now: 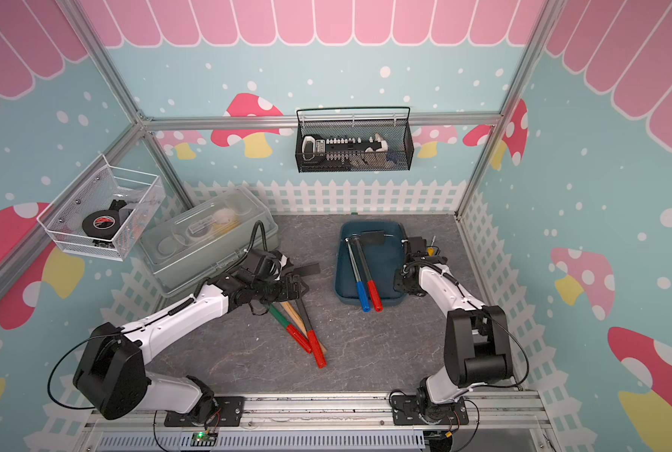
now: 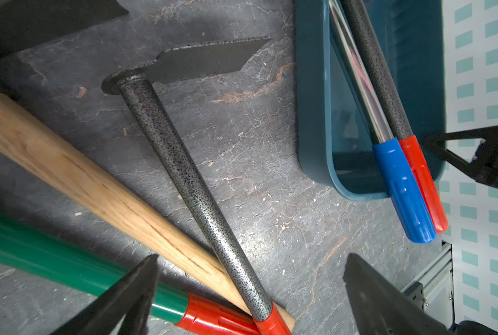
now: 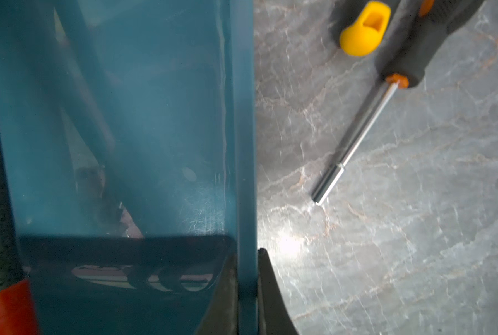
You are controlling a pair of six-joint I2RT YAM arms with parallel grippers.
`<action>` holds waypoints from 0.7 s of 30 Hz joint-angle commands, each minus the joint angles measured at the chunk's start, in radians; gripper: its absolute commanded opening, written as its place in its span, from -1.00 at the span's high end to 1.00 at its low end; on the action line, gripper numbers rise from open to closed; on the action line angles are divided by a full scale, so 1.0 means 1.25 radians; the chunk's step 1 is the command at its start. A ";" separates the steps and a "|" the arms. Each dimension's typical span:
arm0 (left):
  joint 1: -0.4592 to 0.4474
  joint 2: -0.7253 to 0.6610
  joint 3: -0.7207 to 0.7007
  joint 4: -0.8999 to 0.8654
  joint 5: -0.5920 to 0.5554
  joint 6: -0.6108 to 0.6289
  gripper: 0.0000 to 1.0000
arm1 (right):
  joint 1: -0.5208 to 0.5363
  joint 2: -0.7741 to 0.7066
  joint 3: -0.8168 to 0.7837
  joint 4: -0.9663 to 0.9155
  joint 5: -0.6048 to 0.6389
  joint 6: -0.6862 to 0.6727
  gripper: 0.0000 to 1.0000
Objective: Put the small hoe into the storage box
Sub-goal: Move the storage box to the center of the board.
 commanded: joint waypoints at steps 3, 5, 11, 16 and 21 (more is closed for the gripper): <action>0.005 0.002 0.013 0.000 -0.007 0.021 -0.98 | 0.003 -0.040 -0.013 -0.005 0.005 -0.031 0.81; 0.005 -0.001 0.007 0.004 -0.013 0.018 -0.98 | 0.002 -0.036 -0.011 -0.002 0.007 -0.035 0.65; 0.006 -0.014 -0.009 0.008 -0.033 0.009 -0.98 | 0.003 -0.052 -0.010 -0.001 0.040 -0.038 0.11; 0.016 -0.036 -0.028 0.008 -0.050 -0.001 -0.98 | 0.006 -0.124 -0.025 0.008 0.023 -0.039 -0.15; 0.040 -0.055 -0.049 0.001 -0.043 -0.012 -0.98 | 0.023 -0.239 -0.041 -0.002 0.005 -0.048 -0.43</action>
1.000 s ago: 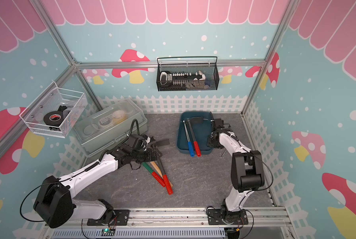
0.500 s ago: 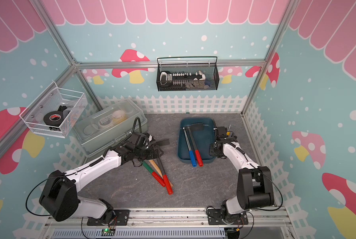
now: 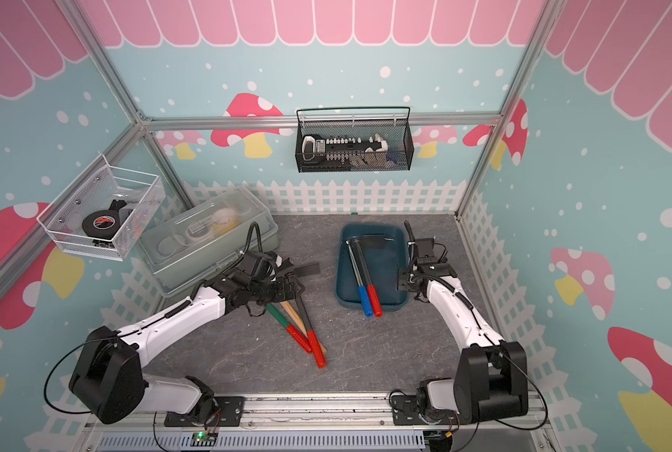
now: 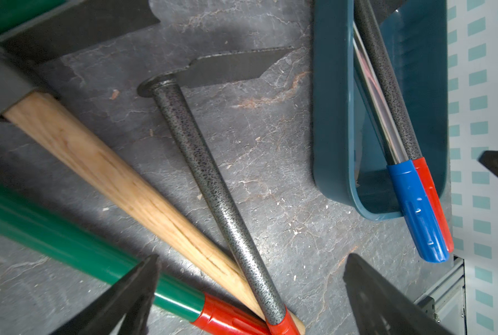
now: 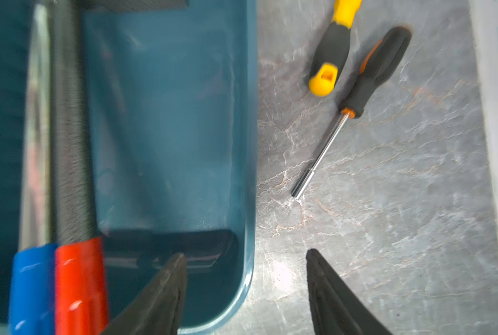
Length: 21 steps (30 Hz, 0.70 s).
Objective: Put the small hoe into the storage box
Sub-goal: Move the storage box to the center of the board, then pick up the hoe from the center of the board.
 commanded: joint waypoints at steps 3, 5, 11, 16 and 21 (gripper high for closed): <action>0.028 -0.029 -0.027 -0.014 -0.013 -0.008 -0.97 | 0.029 -0.098 -0.018 -0.012 -0.062 -0.002 -0.43; 0.034 -0.036 -0.034 -0.019 -0.012 -0.008 -0.98 | 0.048 -0.117 -0.017 -0.017 -0.082 0.003 -0.43; 0.042 -0.055 -0.039 -0.040 -0.037 -0.016 -0.98 | 0.174 -0.130 -0.003 -0.014 -0.062 0.017 -0.41; 0.057 -0.069 -0.034 -0.065 -0.046 -0.011 -0.98 | 0.301 -0.080 0.022 -0.003 -0.032 0.045 -0.39; 0.060 -0.087 -0.049 -0.078 -0.056 -0.005 -0.98 | 0.401 -0.012 0.048 0.006 0.020 0.056 -0.35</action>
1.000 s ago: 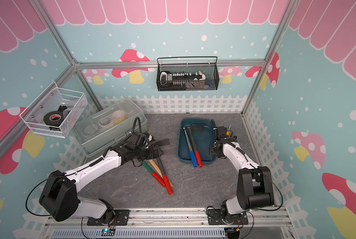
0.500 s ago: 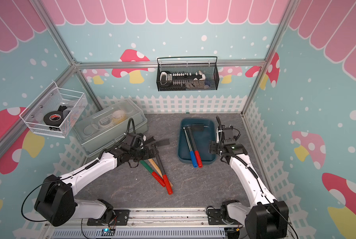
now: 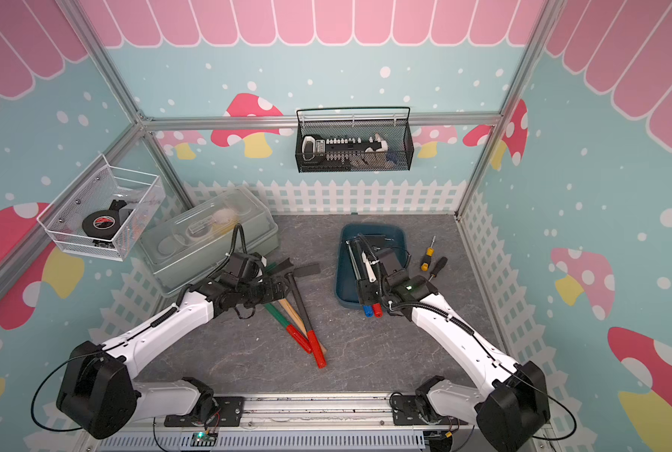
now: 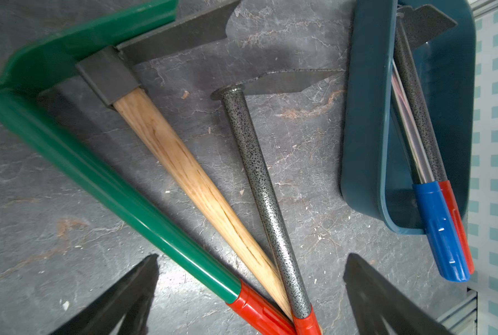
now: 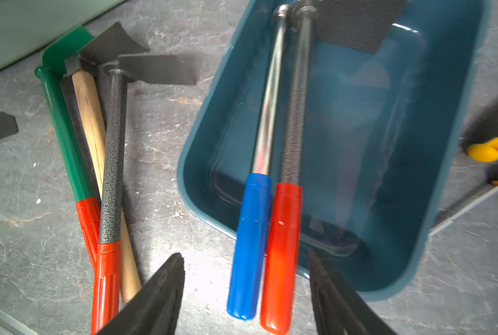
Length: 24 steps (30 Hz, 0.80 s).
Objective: Put the small hoe into the storage box
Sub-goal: Pick up the hoe from the center of the board.
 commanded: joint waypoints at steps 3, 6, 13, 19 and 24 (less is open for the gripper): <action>0.028 -0.037 -0.032 -0.030 -0.026 -0.005 -0.98 | 0.088 0.065 0.050 0.004 0.056 0.032 -0.33; 0.038 -0.046 -0.043 -0.031 -0.024 -0.009 -0.98 | 0.135 0.108 0.076 -0.002 0.086 0.045 -0.29; 0.047 -0.039 -0.049 -0.031 0.009 -0.001 -0.98 | 0.211 0.173 0.097 0.025 0.107 0.075 -0.29; 0.052 -0.050 -0.065 -0.026 -0.002 -0.011 -0.98 | 0.269 0.246 0.122 0.036 0.123 0.098 -0.26; 0.055 -0.055 -0.073 -0.024 0.000 -0.021 -0.98 | 0.311 0.318 0.149 0.047 0.130 0.119 -0.23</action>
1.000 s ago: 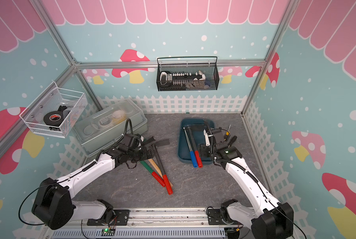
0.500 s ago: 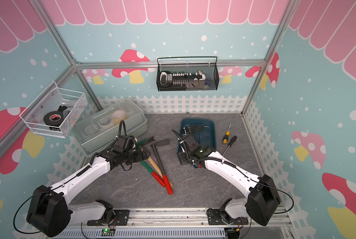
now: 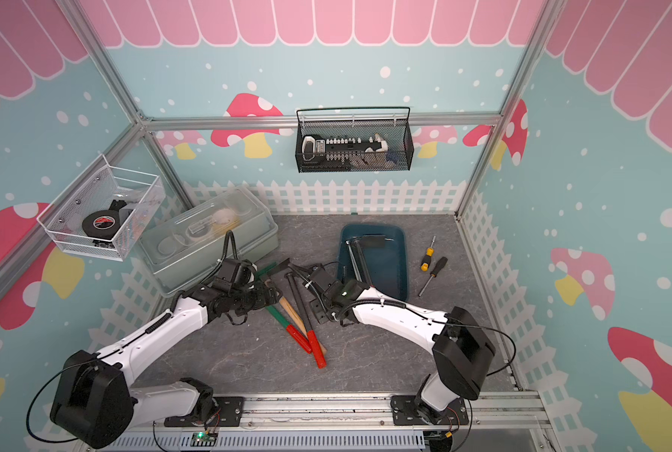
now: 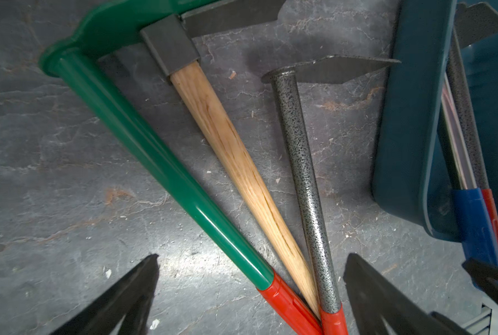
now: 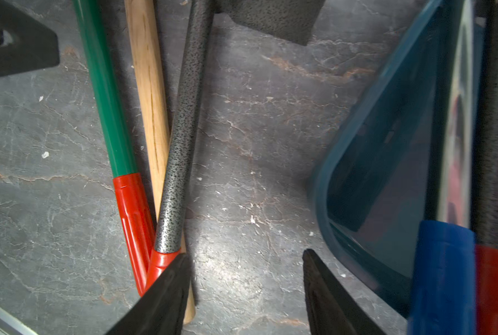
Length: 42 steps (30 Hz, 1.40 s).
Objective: Put the small hoe into the storage box
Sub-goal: Pick up the hoe from the center of the board.
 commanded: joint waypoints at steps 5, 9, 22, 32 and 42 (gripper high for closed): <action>0.010 -0.026 -0.023 -0.004 0.003 -0.012 -0.97 | 0.042 0.085 0.040 0.031 -0.001 0.042 -0.21; 0.012 -0.034 -0.036 -0.002 0.001 -0.019 -0.97 | 0.056 0.127 0.057 0.042 -0.004 0.056 -0.21; 0.014 -0.047 -0.052 0.003 -0.003 -0.027 -0.98 | 0.070 0.247 0.124 0.032 0.035 0.087 -0.05; 0.015 -0.042 -0.056 0.008 0.001 -0.025 -0.98 | 0.071 0.293 0.133 0.038 0.056 0.094 0.11; 0.016 -0.039 -0.057 0.009 0.004 -0.024 -0.98 | 0.068 0.321 0.138 0.060 0.046 0.103 0.35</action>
